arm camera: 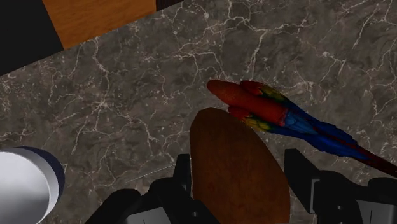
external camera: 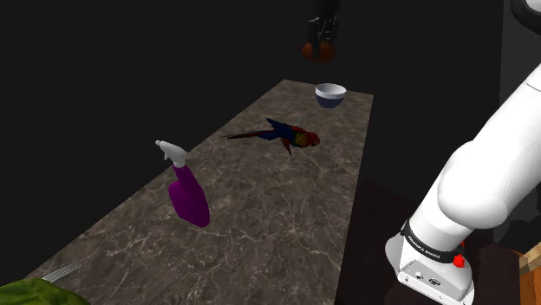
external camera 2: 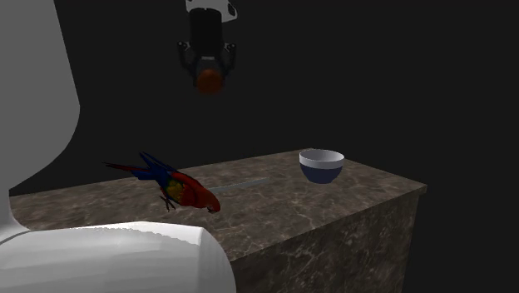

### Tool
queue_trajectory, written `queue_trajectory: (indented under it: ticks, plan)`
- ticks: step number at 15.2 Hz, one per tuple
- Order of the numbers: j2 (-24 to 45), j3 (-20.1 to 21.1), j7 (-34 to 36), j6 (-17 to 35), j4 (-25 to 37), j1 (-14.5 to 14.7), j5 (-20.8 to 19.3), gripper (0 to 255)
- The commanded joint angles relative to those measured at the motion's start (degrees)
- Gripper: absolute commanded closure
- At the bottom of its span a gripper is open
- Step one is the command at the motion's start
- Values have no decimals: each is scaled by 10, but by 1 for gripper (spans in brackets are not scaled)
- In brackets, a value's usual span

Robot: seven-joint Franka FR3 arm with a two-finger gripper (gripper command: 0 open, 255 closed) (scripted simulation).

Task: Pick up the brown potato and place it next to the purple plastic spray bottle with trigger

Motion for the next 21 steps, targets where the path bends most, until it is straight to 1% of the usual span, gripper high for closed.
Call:
queue_trajectory:
  ticks: [1,6,11,16,21]
  plan:
    - [-24,18,32,5,-30,13,0,255]
    - [-63,60,103,6,-72,41,8,255]
    - [-87,104,173,7,-97,68,22,255]
    - [-96,149,244,7,-105,94,39,255]
    - [-90,194,315,8,-98,121,56,255]
